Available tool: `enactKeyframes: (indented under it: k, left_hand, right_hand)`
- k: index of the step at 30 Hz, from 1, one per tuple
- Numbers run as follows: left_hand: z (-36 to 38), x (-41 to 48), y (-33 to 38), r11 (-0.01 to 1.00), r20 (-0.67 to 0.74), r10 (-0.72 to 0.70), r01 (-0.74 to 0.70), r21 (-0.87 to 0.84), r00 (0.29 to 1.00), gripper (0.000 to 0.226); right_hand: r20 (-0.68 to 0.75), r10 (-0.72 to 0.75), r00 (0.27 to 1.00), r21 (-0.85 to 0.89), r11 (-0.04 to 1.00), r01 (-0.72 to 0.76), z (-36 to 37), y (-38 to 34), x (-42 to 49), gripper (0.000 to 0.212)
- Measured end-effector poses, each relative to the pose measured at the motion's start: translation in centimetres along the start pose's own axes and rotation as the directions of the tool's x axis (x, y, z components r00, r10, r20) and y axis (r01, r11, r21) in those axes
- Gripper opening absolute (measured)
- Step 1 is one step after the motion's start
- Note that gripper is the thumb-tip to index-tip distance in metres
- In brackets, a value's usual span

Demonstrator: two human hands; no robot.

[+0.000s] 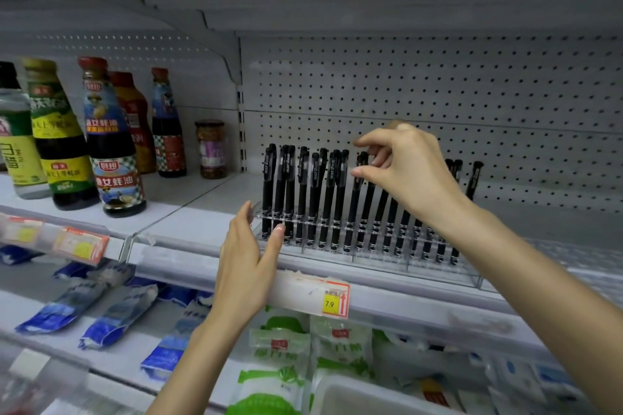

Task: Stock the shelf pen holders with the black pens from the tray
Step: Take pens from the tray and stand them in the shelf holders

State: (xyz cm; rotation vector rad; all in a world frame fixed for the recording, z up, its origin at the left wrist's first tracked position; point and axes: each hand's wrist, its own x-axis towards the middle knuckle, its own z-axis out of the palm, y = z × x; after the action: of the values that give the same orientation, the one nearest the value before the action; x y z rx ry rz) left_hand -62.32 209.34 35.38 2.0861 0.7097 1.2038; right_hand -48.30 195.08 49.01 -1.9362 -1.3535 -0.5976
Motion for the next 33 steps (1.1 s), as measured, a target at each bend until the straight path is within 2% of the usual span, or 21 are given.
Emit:
enactKeyframes:
  k: [3, 7, 10, 12, 15, 18, 21, 23, 26, 29, 33]
  left_hand:
    - [-0.7, -0.5, 0.5, 0.999, -0.067, 0.046, -0.047, -0.027, 0.997, 0.069]
    - [-1.5, -2.7, 1.6, 0.971, -0.184, 0.238, -0.236, 0.034, 0.954, 0.044]
    - [-1.2, -6.8, 2.6, 0.957, -0.167, 0.28, -0.288, -0.021, 0.945, 0.044]
    - [-0.6, -10.4, 2.2, 0.958, -0.083, 0.276, -0.281, -0.063, 0.958, 0.043]
    - [0.7, -16.9, -0.5, 0.989, 0.136, 0.124, -0.112, -0.096, 0.983, 0.042]
    - [1.9, -22.8, -3.7, 0.987, 0.26, -0.111, 0.138, -0.085, 0.959, 0.041]
    - [2.4, -26.3, -5.6, 0.973, 0.336, -0.202, 0.226, -0.035, 0.92, 0.039]
    - [2.5, -27.3, -6.4, 0.97, 0.401, -0.23, 0.244, 0.015, 0.887, 0.046]
    - [2.7, -27.6, -7.1, 0.968, 0.456, -0.246, 0.24, 0.071, 0.855, 0.054]
    - [2.6, -27.6, -7.1, 0.959, 0.466, -0.273, 0.278, 0.061, 0.842, 0.053]
    - [2.5, -27.9, -6.9, 0.943, 0.464, -0.308, 0.331, 0.033, 0.831, 0.051]
  right_hand:
    - [-0.02, -0.026, 0.999, 0.031, 0.999, 0.026, -0.6, -0.8, -1.2, 0.038]
    - [0.028, -0.046, 0.999, 0.082, 0.996, 0.044, -0.3, -1.9, -5.0, 0.036]
    - [0.119, -0.049, 0.992, 0.15, 0.988, 0.031, 1.3, -2.2, -9.7, 0.034]
    - [0.215, -0.026, 0.976, 0.191, 0.981, -0.016, 2.9, -1.8, -13.6, 0.033]
    - [0.388, 0.069, 0.919, 0.195, 0.969, -0.155, 6.0, -0.1, -20.5, 0.034]
    - [0.601, 0.245, 0.761, 0.087, 0.926, -0.367, 9.1, 2.1, -27.3, 0.039]
    - [0.696, 0.36, 0.622, 0.003, 0.864, -0.504, 11.8, 4.0, -32.2, 0.046]
    - [0.719, 0.4, 0.568, -0.031, 0.835, -0.549, 12.9, 4.6, -34.0, 0.05]
    - [0.711, 0.43, 0.556, -0.031, 0.81, -0.586, 14.0, 4.6, -35.0, 0.053]
    - [0.698, 0.412, 0.585, 0.014, 0.809, -0.587, 14.6, 4.1, -34.9, 0.057]
    - [0.687, 0.436, 0.582, 0.047, 0.772, -0.634, 15.2, 3.6, -35.1, 0.053]
